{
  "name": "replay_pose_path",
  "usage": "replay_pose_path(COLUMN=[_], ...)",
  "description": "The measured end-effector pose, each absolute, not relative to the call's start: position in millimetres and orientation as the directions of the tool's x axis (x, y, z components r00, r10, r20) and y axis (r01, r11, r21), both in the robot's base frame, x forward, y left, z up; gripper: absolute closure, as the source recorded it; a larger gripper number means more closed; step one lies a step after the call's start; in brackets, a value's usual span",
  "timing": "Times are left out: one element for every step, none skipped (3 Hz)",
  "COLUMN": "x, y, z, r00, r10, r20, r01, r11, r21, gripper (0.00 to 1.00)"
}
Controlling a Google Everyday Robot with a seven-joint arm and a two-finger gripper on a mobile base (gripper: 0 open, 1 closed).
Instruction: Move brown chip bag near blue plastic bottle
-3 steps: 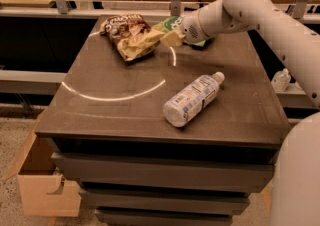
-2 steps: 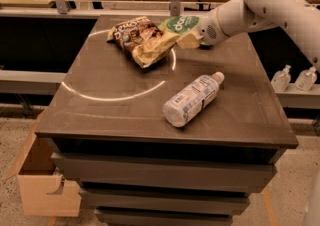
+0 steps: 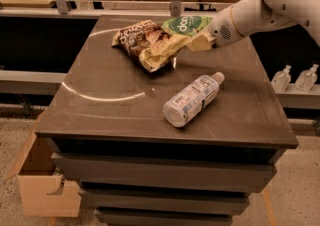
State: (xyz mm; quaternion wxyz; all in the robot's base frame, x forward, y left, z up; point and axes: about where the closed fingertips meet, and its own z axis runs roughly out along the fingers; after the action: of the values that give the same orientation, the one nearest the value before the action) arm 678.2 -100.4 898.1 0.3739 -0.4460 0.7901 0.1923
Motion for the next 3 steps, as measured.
replay_pose_path(x=[677, 684, 700], y=[-101, -100, -89], z=[901, 907, 908], r00=[-0.318, -0.308, -0.3], r10=[-0.555, -0.544, -0.519], r20=[-0.769, -0.781, -0.801], r01=[-0.847, -0.841, -0.838], r11=[0.531, 0.539, 0.544], r21=[-0.033, -0.044, -0.039], gripper=[0.22, 0.01, 0.0])
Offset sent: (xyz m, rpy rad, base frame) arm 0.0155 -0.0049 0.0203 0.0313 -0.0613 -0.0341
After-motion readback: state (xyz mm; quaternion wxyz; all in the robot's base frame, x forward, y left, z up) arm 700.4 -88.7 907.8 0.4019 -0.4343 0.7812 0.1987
